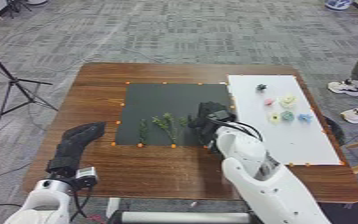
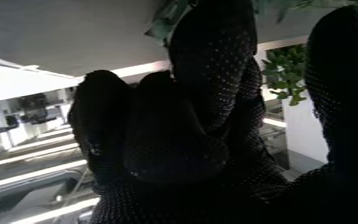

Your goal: Arrange flowers

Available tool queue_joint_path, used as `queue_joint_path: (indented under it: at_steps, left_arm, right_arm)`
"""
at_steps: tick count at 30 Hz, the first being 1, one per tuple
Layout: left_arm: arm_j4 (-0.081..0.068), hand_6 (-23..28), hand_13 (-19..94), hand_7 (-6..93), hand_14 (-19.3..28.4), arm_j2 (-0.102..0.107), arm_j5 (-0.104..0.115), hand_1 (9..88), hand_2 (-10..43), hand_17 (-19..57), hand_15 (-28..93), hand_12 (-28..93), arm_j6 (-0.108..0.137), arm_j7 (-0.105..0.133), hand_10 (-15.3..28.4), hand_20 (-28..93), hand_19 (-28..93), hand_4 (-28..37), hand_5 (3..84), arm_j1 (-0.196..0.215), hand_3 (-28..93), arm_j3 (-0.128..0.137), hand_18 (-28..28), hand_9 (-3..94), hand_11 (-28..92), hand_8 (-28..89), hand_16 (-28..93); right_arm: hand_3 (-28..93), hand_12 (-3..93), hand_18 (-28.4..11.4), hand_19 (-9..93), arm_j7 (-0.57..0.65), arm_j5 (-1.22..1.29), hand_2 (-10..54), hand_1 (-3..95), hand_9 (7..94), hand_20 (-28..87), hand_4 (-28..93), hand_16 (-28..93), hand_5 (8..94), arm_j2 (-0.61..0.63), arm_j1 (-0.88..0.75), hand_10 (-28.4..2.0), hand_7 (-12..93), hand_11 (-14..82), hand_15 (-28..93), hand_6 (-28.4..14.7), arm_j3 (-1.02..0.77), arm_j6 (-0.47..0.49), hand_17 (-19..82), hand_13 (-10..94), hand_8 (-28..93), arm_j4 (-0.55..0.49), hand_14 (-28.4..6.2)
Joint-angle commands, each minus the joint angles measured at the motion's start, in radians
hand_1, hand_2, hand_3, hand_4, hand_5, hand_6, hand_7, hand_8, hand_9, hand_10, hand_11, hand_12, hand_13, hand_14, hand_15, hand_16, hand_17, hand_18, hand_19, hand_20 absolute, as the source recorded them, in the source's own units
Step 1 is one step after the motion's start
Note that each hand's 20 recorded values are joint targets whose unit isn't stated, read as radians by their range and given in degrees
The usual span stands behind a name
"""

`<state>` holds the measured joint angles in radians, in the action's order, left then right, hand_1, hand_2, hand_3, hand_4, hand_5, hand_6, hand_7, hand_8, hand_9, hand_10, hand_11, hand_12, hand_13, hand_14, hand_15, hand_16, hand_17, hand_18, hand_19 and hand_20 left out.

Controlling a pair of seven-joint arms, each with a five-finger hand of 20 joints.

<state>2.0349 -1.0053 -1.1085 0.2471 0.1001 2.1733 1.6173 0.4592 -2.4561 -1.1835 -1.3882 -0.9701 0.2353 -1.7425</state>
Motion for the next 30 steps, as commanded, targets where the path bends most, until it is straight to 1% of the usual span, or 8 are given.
queue_joint_path:
  at_steps: [1, 11, 16, 20, 25, 27, 29, 30]
  left_arm:
    - [0.007, 5.0, 34, 17.0, 17.0, -0.003, 0.004, 29.1, 1.2, 4.8, 20, 12, -0.01, -0.006, 12.8, 17, 11, -17.2, 50.1, 0.008, 70, 0.0, 12.4, 43.3, 20, -7, 1]
    - [0.004, 5.0, 34, 17.1, 17.0, 0.002, 0.008, 29.0, 1.2, 4.8, 20, 12, -0.009, -0.007, 12.8, 17, 11, -17.2, 50.1, 0.003, 70, 0.003, 12.4, 43.3, 20, -7, 1]
    - [0.003, 5.0, 34, 17.0, 17.0, 0.002, 0.007, 29.0, 1.2, 4.8, 20, 12, -0.007, 0.004, 12.9, 17, 11, -17.2, 50.1, -0.002, 70, -0.001, 12.4, 43.3, 20, -7, 1]
    - [0.004, 5.0, 34, 16.9, 17.0, 0.001, 0.006, 29.2, 1.4, 4.9, 20, 12, -0.003, 0.01, 12.8, 17, 11, -17.3, 50.1, 0.0, 70, 0.001, 12.3, 43.3, 20, -7, 1]
    - [0.006, 5.0, 34, 16.9, 16.9, -0.001, 0.007, 29.1, 1.3, 4.9, 20, 12, 0.005, 0.01, 12.8, 17, 10, -17.1, 50.1, 0.009, 70, 0.008, 12.3, 43.4, 20, -7, 1]
    - [0.005, 5.0, 34, 16.9, 17.0, -0.003, 0.007, 29.1, 1.3, 4.9, 20, 12, 0.004, 0.011, 12.8, 17, 10, -17.2, 50.1, 0.006, 70, 0.007, 12.3, 43.4, 20, -7, 1]
    - [0.004, 5.0, 34, 16.9, 17.0, -0.004, 0.006, 29.1, 1.3, 4.9, 20, 12, 0.003, 0.011, 12.9, 17, 10, -17.1, 50.1, 0.003, 70, 0.005, 12.3, 43.4, 20, -7, 1]
    - [0.005, 5.0, 34, 16.9, 17.0, -0.005, 0.005, 29.1, 1.3, 4.9, 20, 12, 0.005, 0.013, 12.9, 17, 11, -17.2, 50.1, 0.003, 70, 0.003, 12.3, 43.5, 20, -7, 1]
  right_arm:
    - [66, 24.6, -15.5, 93, -0.009, 0.051, -9.5, 25.7, 93.7, 61, -5, 40, 82.2, 0.056, 0.001, -9.2, 38, 47.6, 68, -1.8, -0.081, -0.053, 69, 94, -5, -0.094, -2.8]
    - [66, 26.6, -17.0, 93, -0.048, 0.293, -9.5, 24.6, 93.7, 59, -5, 41, 80.7, 0.112, -0.023, -10.1, 37, 42.9, 67, -2.1, -0.289, -0.086, 65, 91, -5, -0.268, -4.3]
    - [66, 27.1, -19.0, 93, -0.099, 0.224, -9.3, 25.1, 90.1, 52, -6, 40, 76.7, 0.187, -0.041, -11.7, 32, 37.8, 63, -2.8, -0.315, -0.155, 59, 87, -5, -0.268, -6.0]
    - [68, 24.4, -24.1, 75, -0.148, 0.121, -9.4, 27.2, 74.3, 47, -10, 33, 64.0, 0.256, -0.076, -15.9, 27, 27.8, 53, -4.5, -0.335, -0.243, 33, 65, -6, -0.204, -14.8]
    - [63, 23.3, -24.2, 61, -0.172, 0.07, -9.5, 21.1, 62.6, 45, -23, 29, 54.6, 0.315, -0.146, -17.3, 21, 22.4, 44, -5.5, -0.398, -0.188, 25, 57, -6, -0.197, -17.1]
    - [53, 23.0, -24.8, 56, -0.183, 0.076, -9.5, 21.5, 59.8, 44, -27, 29, 52.8, 0.338, -0.171, -17.7, 17, 20.3, 42, -6.9, -0.422, -0.144, 23, 55, -6, -0.207, -17.5]
    - [20, 22.7, -25.8, 47, -0.202, 0.084, -9.5, 31.4, 58.1, 42, -20, 30, 53.0, 0.36, -0.201, -18.8, 15, 17.3, 39, -8.0, -0.434, -0.172, 22, 53, -5, -0.21, -18.3]
    - [19, 22.6, -26.3, 45, -0.189, 0.055, -9.5, 29.4, 57.7, 41, -20, 30, 54.3, 0.37, -0.208, -19.3, 14, 15.9, 38, -8.6, -0.432, -0.157, 21, 53, -5, -0.217, -18.9]
